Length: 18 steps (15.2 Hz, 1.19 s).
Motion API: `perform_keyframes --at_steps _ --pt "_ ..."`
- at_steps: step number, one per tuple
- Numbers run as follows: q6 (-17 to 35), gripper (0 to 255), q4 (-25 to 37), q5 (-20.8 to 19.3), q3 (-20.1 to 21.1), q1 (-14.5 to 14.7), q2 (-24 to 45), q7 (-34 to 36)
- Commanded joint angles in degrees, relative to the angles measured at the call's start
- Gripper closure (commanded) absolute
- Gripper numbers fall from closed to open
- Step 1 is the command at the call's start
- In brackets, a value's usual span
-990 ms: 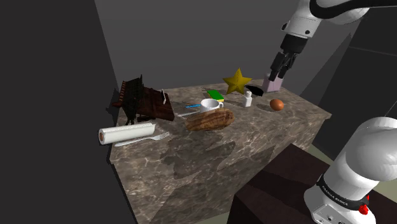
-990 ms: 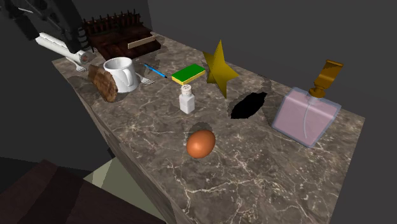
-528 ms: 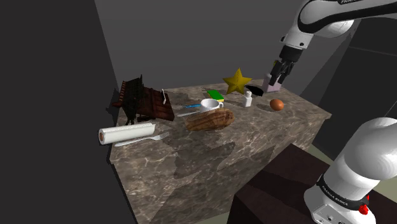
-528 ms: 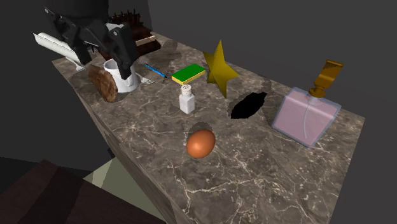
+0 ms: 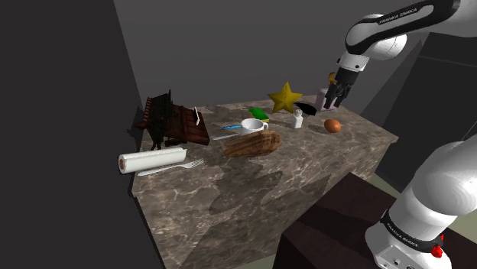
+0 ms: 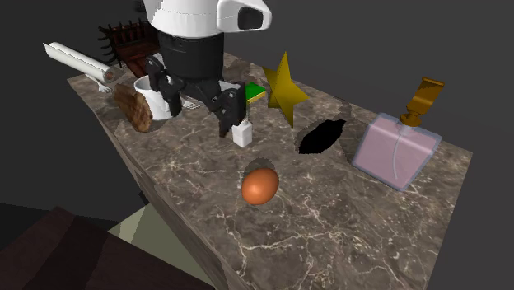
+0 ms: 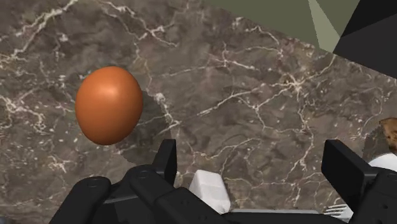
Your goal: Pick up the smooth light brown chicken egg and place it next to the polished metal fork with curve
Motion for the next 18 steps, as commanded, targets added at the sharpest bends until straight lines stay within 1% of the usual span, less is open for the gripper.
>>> perform_keyframes --at_steps 1,5,10,11,18 --pt "2.03 0 0.72 0.98 -2.32 -0.22 3.71 -2.75" --pt "4.34 0 4.30 4.57 -6.42 -0.48 12.10 -8.48" --pt "5.62 0 10.23 11.47 -10.05 -1.99 23.86 -16.50" --pt "5.63 0 10.80 12.12 -10.14 -2.31 24.87 -17.16" --pt "10.80 0 7.93 15.26 -9.30 -2.15 28.00 -19.25"
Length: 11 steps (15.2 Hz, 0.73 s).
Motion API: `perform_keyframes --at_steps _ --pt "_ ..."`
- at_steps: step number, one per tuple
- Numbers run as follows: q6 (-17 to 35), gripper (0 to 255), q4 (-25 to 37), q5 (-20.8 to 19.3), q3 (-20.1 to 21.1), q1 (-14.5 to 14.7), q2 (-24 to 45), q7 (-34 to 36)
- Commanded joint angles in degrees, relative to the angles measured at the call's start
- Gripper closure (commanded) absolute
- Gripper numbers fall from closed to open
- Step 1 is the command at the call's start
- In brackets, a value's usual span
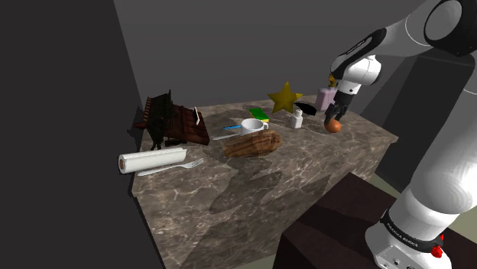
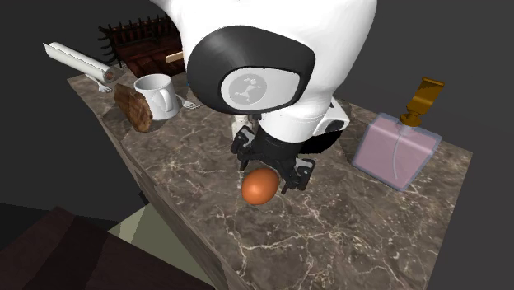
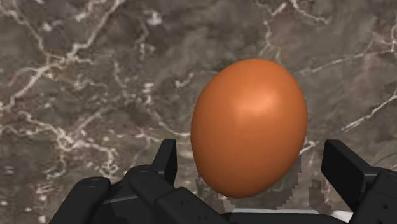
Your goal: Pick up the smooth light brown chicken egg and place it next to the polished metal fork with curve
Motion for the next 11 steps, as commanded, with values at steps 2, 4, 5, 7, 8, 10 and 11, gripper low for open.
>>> perform_keyframes --at_steps 2,4,5,7,8,10,11 --pt "1.20 0 -0.56 0.87 0.17 -0.04 0.89 -0.69" --pt "1.20 0 -0.55 0.87 0.17 -0.04 0.90 -0.69" --pt "1.20 0 -0.55 0.87 0.17 -0.04 0.90 -0.69" --pt "1.20 0 -0.55 0.87 0.17 -0.04 0.90 -0.69" --pt "1.20 0 -0.55 0.87 0.17 -0.04 0.90 -0.69" --pt "1.21 255 -0.56 0.87 0.17 -0.04 0.90 -0.70" --pt "1.21 255 -0.55 0.87 0.18 -0.04 0.89 -0.68"
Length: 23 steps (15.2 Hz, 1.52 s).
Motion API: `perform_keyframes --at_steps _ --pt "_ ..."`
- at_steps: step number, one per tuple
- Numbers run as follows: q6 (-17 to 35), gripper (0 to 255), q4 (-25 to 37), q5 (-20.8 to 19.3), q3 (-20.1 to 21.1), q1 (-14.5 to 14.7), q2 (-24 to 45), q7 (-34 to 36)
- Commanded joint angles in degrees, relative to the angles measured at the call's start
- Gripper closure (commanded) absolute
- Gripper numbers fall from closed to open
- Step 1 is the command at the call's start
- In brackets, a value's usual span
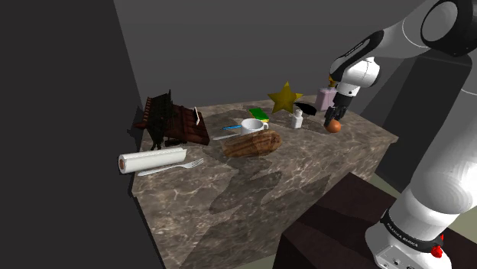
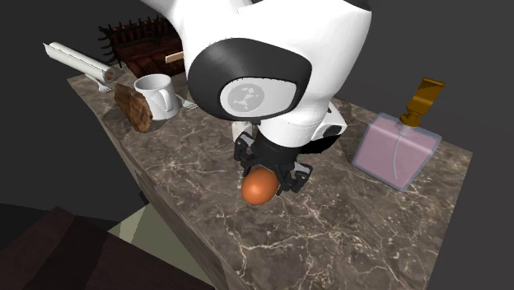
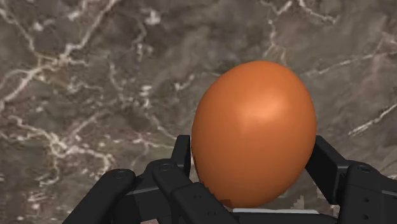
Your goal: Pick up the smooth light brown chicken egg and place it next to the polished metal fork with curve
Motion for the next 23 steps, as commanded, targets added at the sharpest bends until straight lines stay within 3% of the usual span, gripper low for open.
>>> perform_keyframes --at_steps 1,7,23 --pt "0.01 255 -0.02 0.00 0.00 0.00 0.02 0.00" --pt "0.00 255 -0.02 -0.01 -0.01 -0.01 0.02 -0.01" --pt "-10.56 255 5.27 -6.51 -0.42 0.50 -7.52 6.16"
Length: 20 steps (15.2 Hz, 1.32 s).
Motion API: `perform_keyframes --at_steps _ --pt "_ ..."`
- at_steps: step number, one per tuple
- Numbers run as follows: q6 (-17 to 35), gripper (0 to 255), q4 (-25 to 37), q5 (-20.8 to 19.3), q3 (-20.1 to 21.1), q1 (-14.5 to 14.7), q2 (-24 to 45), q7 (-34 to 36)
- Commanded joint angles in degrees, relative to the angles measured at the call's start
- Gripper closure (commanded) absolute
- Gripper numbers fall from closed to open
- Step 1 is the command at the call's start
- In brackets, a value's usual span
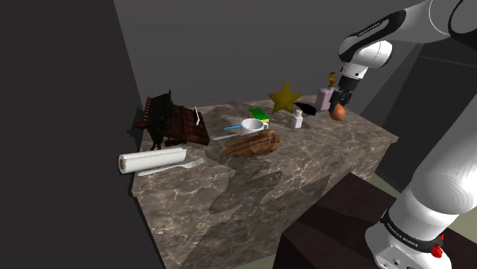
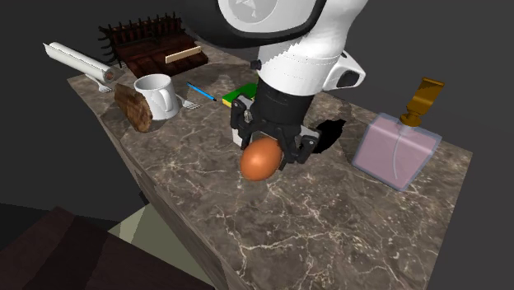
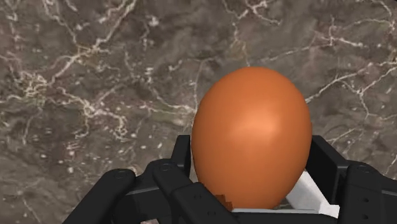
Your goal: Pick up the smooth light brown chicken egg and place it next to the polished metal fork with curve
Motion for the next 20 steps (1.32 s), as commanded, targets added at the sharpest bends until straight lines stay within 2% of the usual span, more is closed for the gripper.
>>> perform_keyframes --at_steps 1,10,20 --pt "-1.30 255 0.87 -0.48 0.04 0.02 -0.59 0.55" --pt "-7.69 255 5.43 -2.40 0.31 0.09 -3.15 2.89" --pt "-3.69 255 -0.98 -3.18 8.21 5.63 -8.67 16.46"
